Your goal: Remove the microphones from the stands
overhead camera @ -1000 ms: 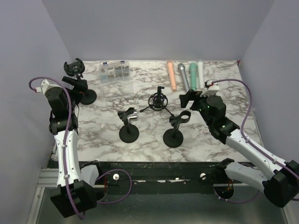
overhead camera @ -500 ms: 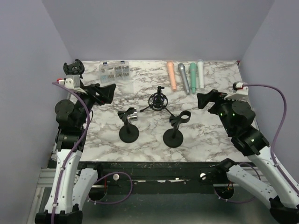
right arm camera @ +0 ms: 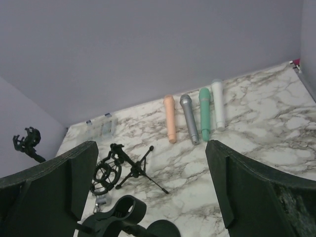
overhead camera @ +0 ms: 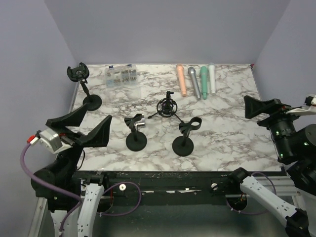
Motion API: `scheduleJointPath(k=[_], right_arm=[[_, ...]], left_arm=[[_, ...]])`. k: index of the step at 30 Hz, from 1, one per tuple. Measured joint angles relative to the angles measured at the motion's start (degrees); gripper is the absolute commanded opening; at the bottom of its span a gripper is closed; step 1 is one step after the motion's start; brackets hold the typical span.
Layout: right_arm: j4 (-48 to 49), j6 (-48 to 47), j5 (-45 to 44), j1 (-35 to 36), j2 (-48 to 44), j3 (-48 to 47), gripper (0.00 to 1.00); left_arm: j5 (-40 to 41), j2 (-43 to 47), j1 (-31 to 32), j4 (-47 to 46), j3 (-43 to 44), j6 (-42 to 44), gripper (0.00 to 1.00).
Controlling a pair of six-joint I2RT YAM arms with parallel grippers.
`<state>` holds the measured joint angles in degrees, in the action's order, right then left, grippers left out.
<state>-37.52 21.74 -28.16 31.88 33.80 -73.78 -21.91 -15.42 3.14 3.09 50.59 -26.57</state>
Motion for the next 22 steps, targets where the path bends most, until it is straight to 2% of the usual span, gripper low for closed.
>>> scheduleJointPath(k=[8, 22], right_arm=[[-2.08, -2.34, -1.75, 0.0, -1.9, -6.38, 1.0], [-2.75, -4.57, -2.16, 0.0, -3.43, -6.43, 1.0]], left_arm=[[4.68, 3.85, 0.0, 3.23, 3.34, 1.88, 0.99], [8.61, 4.13, 0.0, 7.76, 4.07, 5.55, 0.99]])
